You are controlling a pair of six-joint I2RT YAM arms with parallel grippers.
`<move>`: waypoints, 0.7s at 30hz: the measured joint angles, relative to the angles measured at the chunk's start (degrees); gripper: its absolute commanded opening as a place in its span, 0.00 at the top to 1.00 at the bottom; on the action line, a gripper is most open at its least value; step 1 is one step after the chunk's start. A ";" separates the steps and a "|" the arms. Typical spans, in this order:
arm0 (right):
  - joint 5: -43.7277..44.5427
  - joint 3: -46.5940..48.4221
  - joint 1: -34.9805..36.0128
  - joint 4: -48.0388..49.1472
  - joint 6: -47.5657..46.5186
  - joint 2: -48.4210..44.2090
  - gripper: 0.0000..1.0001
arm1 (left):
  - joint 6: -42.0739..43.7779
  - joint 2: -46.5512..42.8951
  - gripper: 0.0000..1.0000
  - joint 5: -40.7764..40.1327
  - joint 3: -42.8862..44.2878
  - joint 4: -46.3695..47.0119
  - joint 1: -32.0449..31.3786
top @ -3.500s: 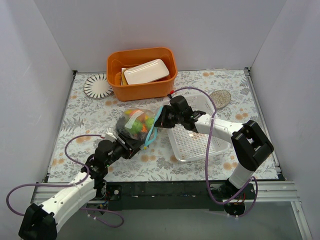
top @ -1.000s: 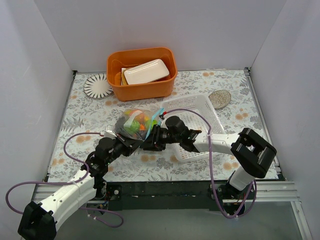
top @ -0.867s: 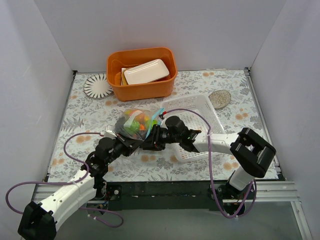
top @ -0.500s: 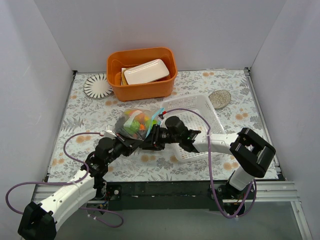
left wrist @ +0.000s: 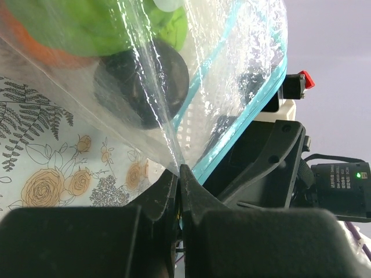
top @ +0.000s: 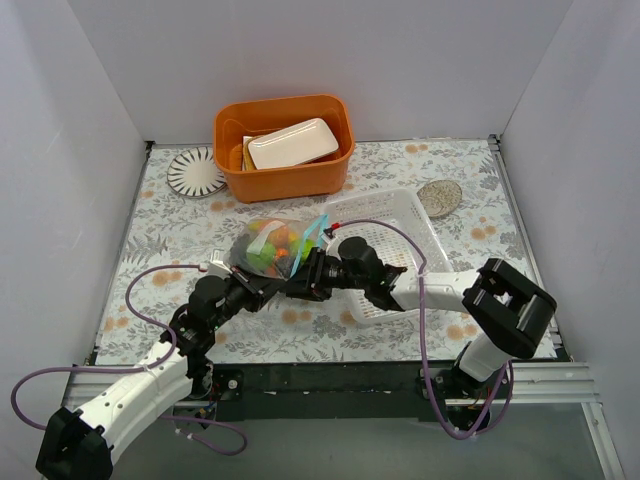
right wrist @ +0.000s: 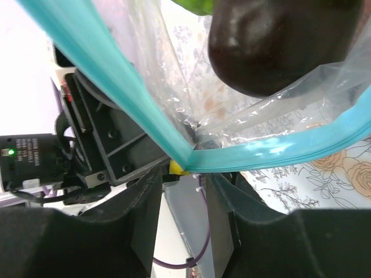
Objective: Place the food in the zip-top bag and seal the zipper
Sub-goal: Zip the zipper food storage bag at the center of the board.
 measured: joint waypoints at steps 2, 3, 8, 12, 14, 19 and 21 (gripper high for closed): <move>0.52 -1.27 0.00 1.95 0.98 -0.61 0.56 | 0.00 0.09 1.00 0.02 0.00 0.00 0.00; 0.72 -1.70 0.00 2.43 1.29 -0.96 0.56 | 0.00 0.15 1.00 0.02 0.00 0.02 0.00; 1.99 -2.14 0.00 3.02 2.25 -2.45 0.56 | -0.02 0.37 1.00 0.07 0.00 0.15 0.00; 2.03 -2.16 0.00 3.52 2.73 -2.36 0.56 | -0.02 0.35 1.00 0.04 0.00 0.39 0.00; 1.99 -2.16 0.00 3.85 2.93 -1.99 0.57 | 0.00 0.35 1.00 0.02 0.00 0.39 0.00; 1.99 -2.16 0.00 3.93 3.45 -1.16 0.61 | -0.02 0.37 1.00 0.00 0.00 0.42 0.00; 2.05 -2.16 0.00 3.87 3.39 -1.16 0.63 | 0.00 0.37 1.00 0.00 0.00 0.42 0.00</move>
